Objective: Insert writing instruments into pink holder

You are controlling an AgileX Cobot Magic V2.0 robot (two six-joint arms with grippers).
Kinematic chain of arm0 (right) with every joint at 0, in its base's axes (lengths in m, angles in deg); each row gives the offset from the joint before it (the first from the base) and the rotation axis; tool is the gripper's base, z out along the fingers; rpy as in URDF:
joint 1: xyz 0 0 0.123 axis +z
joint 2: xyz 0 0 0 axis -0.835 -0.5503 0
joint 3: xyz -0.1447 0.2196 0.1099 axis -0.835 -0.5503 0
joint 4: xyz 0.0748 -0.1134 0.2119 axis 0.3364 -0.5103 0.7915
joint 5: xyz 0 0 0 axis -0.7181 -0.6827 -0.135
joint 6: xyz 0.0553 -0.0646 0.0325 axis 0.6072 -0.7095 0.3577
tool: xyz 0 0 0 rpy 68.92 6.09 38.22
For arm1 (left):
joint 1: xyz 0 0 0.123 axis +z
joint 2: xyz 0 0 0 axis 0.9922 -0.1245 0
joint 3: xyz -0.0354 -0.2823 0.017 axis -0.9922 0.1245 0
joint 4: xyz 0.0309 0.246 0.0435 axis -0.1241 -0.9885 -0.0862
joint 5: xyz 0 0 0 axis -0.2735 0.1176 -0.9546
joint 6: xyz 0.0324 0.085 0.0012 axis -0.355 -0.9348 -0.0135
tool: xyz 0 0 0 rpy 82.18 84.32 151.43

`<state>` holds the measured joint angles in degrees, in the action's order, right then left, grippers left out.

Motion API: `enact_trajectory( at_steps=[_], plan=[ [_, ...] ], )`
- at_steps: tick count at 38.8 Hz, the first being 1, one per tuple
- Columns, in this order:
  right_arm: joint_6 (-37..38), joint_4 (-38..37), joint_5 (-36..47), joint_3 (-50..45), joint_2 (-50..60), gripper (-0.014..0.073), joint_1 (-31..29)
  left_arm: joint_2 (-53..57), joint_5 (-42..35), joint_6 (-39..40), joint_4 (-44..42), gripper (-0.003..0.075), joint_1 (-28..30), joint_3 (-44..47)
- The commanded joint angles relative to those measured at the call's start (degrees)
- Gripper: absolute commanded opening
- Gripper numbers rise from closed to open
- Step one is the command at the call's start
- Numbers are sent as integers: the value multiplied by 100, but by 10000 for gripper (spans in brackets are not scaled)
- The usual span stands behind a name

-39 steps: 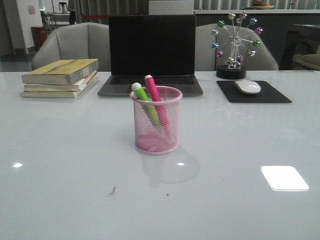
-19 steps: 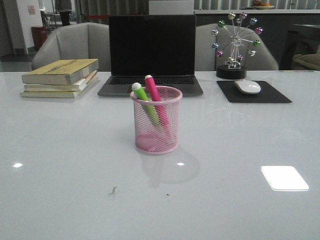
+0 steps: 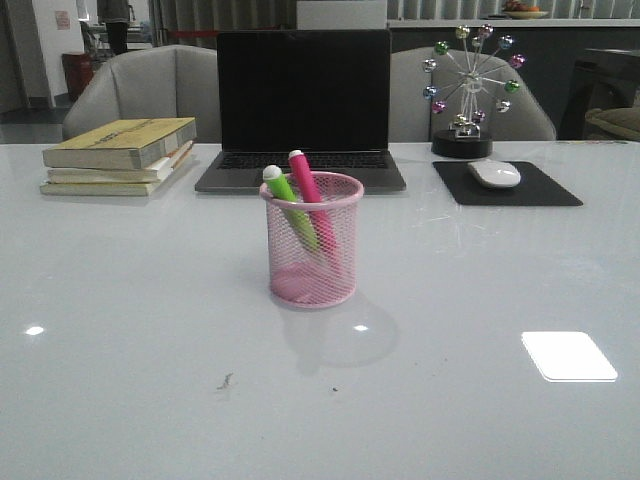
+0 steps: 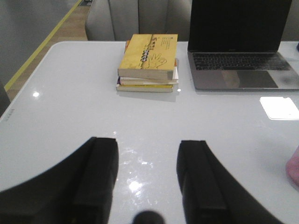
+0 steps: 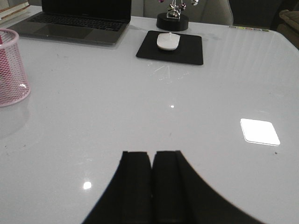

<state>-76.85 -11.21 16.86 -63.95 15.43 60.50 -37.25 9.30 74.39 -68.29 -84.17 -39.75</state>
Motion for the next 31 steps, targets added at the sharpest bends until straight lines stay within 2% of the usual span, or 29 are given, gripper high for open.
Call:
enact_trajectory(
  at_steps=[1, 5, 14, 23, 31],
  plan=[
    [-45, -27, 463, -4, 114, 52, 9, 281, -515, 1, 21, 354, -123, -141],
    [-45, -27, 463, -4, 114, 52, 9, 627, -668, 1, 21, 299, -204, 2],
    [-45, -27, 463, -4, 114, 52, 9, 1857, -932, 1, 21, 87, -214, 669],
    [-45, -27, 463, -4, 114, 52, 9, 3143, -981, 1, 21, 92, -214, 1422],
    [-45, -27, 463, -4, 114, 52, 9, 3429, -1074, 1, 21, 92, -214, 2072]
  ],
)
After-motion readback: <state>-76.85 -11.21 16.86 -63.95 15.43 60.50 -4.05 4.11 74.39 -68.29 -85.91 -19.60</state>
